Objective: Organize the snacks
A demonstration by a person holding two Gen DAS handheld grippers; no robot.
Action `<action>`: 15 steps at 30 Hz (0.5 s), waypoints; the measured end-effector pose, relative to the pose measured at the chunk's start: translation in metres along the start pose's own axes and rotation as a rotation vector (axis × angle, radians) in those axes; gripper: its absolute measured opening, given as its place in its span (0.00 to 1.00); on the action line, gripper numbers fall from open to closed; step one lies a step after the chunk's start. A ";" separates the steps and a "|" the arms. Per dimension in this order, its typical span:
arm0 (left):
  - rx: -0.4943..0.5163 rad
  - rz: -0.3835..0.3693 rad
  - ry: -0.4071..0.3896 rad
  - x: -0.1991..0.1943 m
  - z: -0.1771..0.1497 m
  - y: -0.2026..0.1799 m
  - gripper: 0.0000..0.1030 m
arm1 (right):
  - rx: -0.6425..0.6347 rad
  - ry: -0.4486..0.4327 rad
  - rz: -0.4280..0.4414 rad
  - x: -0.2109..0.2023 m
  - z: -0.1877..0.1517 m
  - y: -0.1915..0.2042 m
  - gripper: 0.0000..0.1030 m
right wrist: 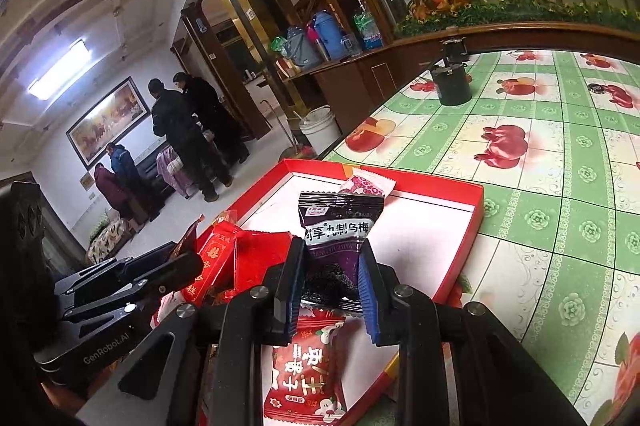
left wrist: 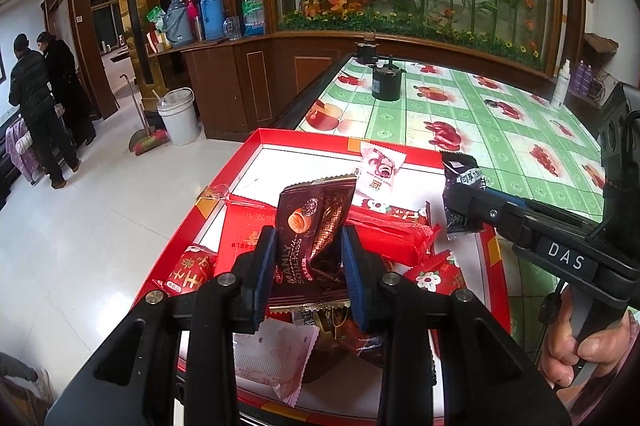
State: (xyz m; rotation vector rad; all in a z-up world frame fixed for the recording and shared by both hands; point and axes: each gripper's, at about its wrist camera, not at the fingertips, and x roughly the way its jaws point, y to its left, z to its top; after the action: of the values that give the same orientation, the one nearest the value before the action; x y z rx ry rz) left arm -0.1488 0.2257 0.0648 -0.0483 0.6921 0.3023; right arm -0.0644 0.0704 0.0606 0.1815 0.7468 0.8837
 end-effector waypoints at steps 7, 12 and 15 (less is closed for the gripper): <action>-0.003 0.010 0.001 -0.002 0.000 0.001 0.37 | 0.020 -0.012 0.003 -0.003 0.002 -0.004 0.41; -0.026 0.031 -0.027 -0.008 0.000 0.006 0.60 | 0.056 -0.033 -0.008 -0.007 0.005 -0.013 0.51; -0.044 0.038 -0.027 -0.011 0.000 0.010 0.68 | 0.067 -0.035 -0.026 -0.007 0.006 -0.016 0.51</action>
State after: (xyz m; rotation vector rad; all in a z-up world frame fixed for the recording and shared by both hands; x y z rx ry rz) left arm -0.1598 0.2322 0.0719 -0.0723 0.6604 0.3543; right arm -0.0529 0.0554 0.0614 0.2462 0.7448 0.8296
